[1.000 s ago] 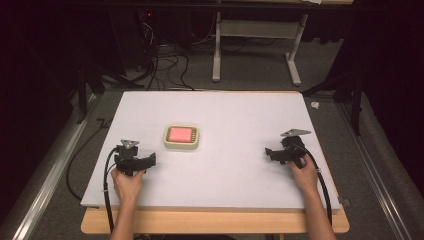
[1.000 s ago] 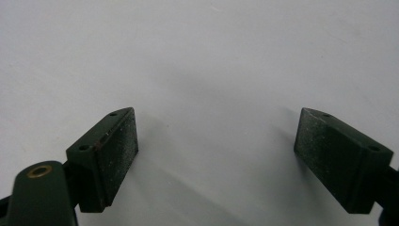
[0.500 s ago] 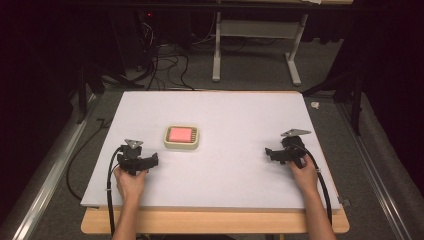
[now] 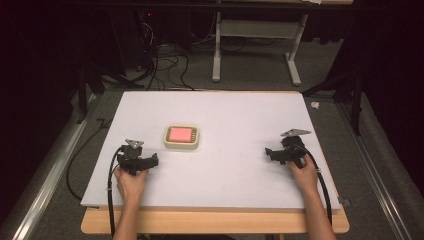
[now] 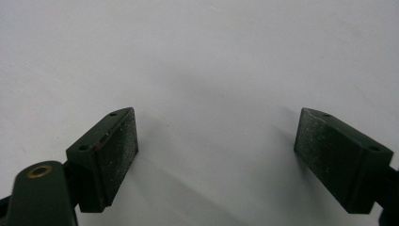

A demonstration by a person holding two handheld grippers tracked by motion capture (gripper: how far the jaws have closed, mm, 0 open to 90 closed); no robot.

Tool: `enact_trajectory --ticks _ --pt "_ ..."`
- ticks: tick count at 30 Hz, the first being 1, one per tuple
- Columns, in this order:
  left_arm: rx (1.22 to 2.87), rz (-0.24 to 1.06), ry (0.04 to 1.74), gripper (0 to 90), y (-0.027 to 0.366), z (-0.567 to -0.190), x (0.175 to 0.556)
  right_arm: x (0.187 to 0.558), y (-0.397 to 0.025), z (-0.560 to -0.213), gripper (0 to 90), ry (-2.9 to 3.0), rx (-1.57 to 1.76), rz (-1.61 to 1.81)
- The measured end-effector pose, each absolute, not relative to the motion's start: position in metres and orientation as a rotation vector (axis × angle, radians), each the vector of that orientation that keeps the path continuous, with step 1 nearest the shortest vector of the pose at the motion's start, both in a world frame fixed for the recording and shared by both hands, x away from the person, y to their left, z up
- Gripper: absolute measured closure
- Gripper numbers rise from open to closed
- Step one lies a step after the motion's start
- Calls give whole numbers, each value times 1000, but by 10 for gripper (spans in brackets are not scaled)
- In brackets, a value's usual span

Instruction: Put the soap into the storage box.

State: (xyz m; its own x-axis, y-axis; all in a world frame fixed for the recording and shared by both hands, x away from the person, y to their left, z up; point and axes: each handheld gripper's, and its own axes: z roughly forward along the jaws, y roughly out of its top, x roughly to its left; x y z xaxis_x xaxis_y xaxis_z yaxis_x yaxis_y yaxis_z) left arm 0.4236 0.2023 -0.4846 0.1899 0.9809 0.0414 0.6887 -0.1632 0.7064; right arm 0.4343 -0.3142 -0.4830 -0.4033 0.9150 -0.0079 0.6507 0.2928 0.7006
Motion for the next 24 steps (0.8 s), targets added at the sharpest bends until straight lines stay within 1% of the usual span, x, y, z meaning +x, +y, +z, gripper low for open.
enact_trajectory --ticks 4,10,24 --pt "1882 675 1566 129 204 -488 423 434 -314 -483 145 2158 1402 876" --pt "1867 646 1567 123 207 -489 423 434 -314 -483 145 2158 1402 876" --pt "1864 661 1566 130 207 -489 423 434 -314 -483 145 2158 1402 876"
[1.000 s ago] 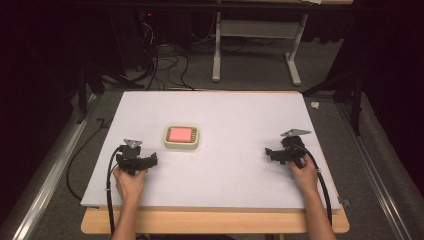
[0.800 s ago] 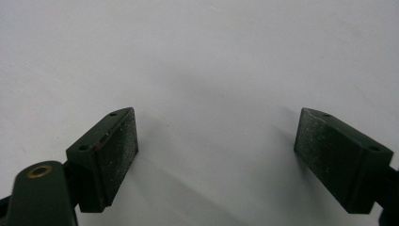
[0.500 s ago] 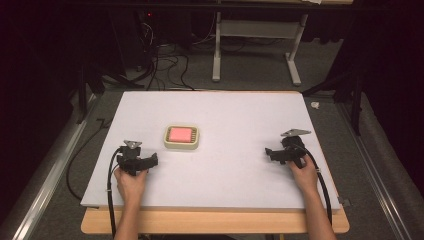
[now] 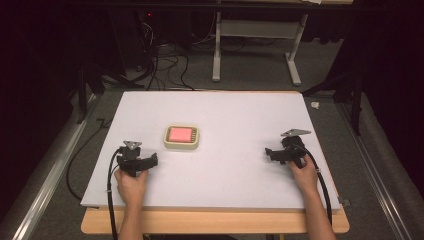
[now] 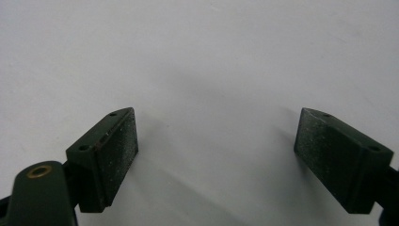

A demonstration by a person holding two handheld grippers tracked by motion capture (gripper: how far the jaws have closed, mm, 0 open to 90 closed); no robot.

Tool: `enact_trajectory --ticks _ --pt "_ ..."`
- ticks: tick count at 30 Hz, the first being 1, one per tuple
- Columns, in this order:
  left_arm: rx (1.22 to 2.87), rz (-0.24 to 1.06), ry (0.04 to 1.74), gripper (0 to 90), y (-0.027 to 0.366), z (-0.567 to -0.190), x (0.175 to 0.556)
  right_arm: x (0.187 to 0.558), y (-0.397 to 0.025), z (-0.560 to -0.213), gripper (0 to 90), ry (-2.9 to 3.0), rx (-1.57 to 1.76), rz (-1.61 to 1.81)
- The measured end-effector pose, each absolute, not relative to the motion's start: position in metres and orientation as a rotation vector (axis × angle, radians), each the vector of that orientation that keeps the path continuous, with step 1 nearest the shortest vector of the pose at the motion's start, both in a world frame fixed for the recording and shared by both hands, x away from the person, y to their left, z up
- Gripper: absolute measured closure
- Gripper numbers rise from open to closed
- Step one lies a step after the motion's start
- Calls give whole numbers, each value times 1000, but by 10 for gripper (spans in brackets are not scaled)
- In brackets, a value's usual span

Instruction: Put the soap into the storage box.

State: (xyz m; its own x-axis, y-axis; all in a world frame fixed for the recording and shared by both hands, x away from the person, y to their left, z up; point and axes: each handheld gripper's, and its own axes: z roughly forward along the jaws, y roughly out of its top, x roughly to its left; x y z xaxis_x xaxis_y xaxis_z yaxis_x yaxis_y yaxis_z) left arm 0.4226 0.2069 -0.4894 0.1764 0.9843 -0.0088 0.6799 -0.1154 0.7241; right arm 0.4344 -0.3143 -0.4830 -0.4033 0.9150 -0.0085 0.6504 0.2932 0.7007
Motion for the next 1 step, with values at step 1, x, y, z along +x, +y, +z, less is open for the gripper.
enact_trajectory --ticks 1 --pt "1864 662 1565 130 207 -489 423 434 -314 -483 145 2158 1402 876"
